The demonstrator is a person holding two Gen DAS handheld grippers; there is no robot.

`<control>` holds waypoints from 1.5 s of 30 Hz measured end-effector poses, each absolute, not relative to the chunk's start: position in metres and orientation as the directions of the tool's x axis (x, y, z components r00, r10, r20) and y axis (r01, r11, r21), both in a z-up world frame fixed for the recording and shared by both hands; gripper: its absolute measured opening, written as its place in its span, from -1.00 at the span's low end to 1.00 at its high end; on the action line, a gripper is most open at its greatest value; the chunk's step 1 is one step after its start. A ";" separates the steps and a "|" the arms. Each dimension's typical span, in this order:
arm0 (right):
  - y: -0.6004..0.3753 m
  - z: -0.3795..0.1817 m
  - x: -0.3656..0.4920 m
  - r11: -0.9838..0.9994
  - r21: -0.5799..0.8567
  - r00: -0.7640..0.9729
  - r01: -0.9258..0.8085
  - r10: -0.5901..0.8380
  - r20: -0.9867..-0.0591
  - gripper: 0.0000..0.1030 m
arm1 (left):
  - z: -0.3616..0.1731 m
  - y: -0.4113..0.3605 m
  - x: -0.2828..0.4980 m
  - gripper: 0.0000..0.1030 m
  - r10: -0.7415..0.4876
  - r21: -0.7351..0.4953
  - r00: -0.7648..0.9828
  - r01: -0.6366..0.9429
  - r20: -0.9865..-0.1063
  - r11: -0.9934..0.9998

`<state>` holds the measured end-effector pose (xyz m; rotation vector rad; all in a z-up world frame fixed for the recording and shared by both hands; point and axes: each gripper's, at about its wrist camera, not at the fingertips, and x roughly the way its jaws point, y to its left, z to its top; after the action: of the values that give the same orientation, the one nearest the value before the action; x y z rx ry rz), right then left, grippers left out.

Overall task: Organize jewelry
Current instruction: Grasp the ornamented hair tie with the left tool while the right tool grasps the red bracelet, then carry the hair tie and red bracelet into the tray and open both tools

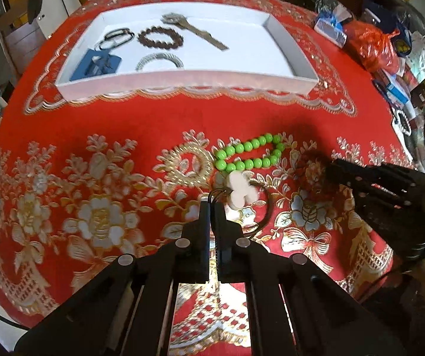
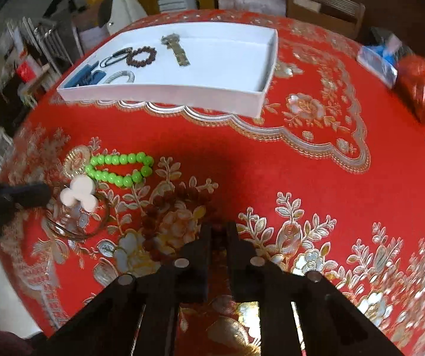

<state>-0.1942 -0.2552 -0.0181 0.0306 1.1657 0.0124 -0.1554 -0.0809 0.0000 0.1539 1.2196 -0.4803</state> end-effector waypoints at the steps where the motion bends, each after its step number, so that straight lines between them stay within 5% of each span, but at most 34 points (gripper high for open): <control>1: -0.256 -0.017 -0.194 0.999 0.034 0.393 0.003 0.030 -0.919 -0.83 | 0.004 -0.078 -0.155 -0.97 -0.278 -0.146 0.260 0.433 -0.925 0.890; 18: -0.308 0.077 -0.181 0.977 0.198 0.561 0.079 0.121 -0.819 -0.83 | 0.074 -0.070 -0.111 -0.98 -0.338 -0.167 0.331 0.451 -0.881 0.877; 45: -0.299 0.089 -0.091 0.976 0.210 0.573 0.056 0.141 -0.807 -0.83 | 0.087 -0.146 -0.027 -0.98 -0.329 -0.107 0.361 0.515 -0.873 0.850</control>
<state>-0.0906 -0.2991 0.0894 0.2220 0.9610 0.0503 -0.0269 -0.1461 0.0868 0.1972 1.0721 -0.5483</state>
